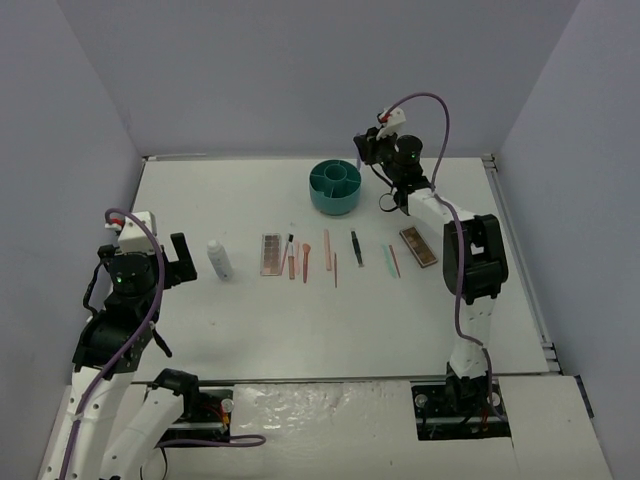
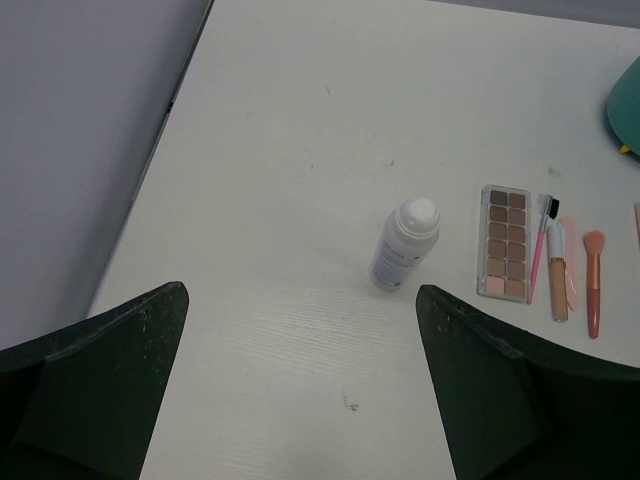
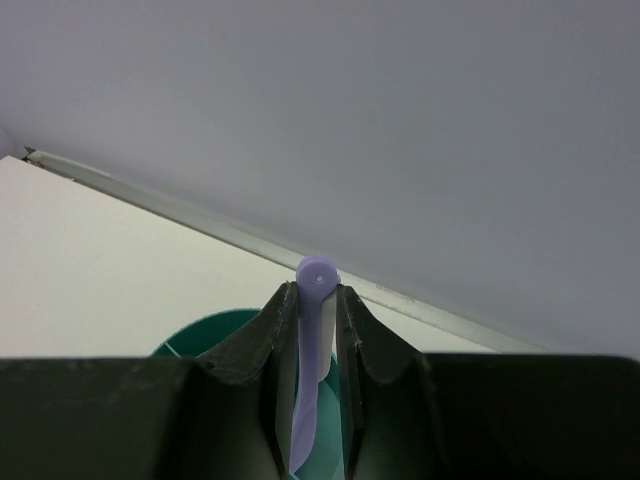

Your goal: Organize the makeup

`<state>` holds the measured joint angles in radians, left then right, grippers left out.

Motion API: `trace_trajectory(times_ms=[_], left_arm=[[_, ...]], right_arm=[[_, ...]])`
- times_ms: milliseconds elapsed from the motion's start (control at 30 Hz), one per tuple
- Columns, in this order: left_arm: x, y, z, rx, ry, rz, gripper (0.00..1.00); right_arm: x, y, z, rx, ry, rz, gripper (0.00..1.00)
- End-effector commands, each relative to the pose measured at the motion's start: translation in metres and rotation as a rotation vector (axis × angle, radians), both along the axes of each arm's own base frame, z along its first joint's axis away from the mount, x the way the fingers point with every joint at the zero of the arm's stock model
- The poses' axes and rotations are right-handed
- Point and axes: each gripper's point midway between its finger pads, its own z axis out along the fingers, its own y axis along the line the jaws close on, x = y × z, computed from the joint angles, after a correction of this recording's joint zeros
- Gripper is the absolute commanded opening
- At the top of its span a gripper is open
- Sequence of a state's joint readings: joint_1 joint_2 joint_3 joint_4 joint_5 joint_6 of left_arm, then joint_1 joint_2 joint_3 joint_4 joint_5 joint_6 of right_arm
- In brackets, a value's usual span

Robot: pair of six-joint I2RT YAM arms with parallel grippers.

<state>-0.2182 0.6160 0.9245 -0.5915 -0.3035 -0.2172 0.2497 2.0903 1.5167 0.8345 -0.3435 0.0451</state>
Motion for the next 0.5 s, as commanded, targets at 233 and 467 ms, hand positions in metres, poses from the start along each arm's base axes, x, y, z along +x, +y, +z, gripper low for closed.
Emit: trace_trajectory(times_ms=[233, 467], left_arm=[[0.011, 0.0, 0.021, -0.012, -0.066, 0.008, 0.97], [0.012, -0.001, 0.021, -0.013, -0.064, 0.005, 0.97]], right_arm=[[0.019, 0.015, 0.045, -0.005, -0.2, 0.035, 0.03], [0.026, 0.017, 0.029, -0.025, -0.192, 0.035, 0.06]])
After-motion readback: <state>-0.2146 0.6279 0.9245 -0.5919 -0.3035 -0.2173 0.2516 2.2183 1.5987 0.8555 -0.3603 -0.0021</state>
